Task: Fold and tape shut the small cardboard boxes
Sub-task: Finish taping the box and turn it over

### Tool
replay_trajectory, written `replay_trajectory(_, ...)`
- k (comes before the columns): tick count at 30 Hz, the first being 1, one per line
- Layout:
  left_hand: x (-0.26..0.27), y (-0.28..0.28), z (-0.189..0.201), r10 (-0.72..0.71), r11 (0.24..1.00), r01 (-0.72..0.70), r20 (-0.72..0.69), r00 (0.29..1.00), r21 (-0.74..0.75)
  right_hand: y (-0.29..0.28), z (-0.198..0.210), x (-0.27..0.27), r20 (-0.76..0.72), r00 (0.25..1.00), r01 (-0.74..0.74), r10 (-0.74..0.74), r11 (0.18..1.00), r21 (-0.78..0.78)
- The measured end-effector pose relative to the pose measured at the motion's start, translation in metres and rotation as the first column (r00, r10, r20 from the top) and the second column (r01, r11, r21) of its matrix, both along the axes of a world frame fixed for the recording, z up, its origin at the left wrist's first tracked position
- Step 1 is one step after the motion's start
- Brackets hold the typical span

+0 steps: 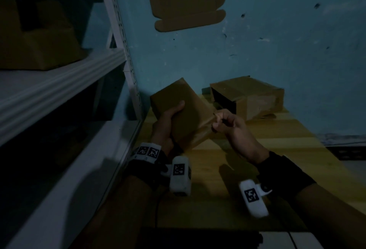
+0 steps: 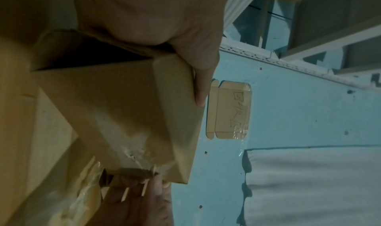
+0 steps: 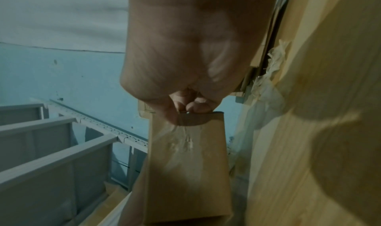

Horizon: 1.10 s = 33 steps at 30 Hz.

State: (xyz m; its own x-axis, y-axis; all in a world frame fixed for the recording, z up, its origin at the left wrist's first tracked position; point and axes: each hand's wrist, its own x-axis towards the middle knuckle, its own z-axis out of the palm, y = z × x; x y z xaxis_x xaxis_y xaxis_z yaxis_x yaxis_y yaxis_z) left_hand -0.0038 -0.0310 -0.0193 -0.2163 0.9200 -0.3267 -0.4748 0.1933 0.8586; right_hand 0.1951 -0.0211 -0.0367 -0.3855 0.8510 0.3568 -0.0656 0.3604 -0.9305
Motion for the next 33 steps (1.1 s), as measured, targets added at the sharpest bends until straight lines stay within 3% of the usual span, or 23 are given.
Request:
replay_trajectory(7, 0.003, 0.007, -0.004, 0.089, 0.996, -0.088, -0.077, 0.993, 0.012, 0.005, -0.004, -0.003, 0.040, 0.995, 0.094, -0.090, 0.991, -0.097)
replay_trajectory(14, 0.006, 0.011, -0.004, 0.161, 0.985, -0.154, -0.106, 0.981, 0.073, 0.009, 0.001, 0.000, 0.055, 0.979, 0.202, -0.195, 0.917, -0.345)
replay_trajectory(17, 0.007, 0.004, 0.004, 0.173, 0.981, -0.161, -0.115, 0.978, 0.105, 0.006, 0.004, 0.000, 0.128, 0.987, 0.148, -0.100, 0.879, -0.454)
replay_trajectory(20, 0.007, 0.001, 0.006, 0.173, 0.981, -0.159, -0.135, 0.976, 0.111, 0.006, -0.004, -0.003, 0.111, 0.994, 0.072, -0.014, 0.841, -0.536)
replay_trajectory(25, 0.009, -0.002, 0.006, 0.182, 0.980, -0.167, -0.140, 0.973, 0.112, -0.001, -0.004, -0.007, -0.126, 0.992, -0.083, 0.015, 0.829, -0.553)
replay_trajectory(29, 0.010, -0.001, 0.009, 0.144, 0.982, -0.120, -0.173, 0.974, 0.144, -0.002, 0.000, -0.007, -0.168, 0.986, -0.077, -0.016, 0.846, -0.528)
replay_trajectory(33, 0.007, 0.000, 0.009, 0.109, 0.986, -0.080, -0.207, 0.972, 0.145, 0.001, 0.001, -0.003, -0.111, 0.994, -0.044, -0.014, 0.860, -0.508)
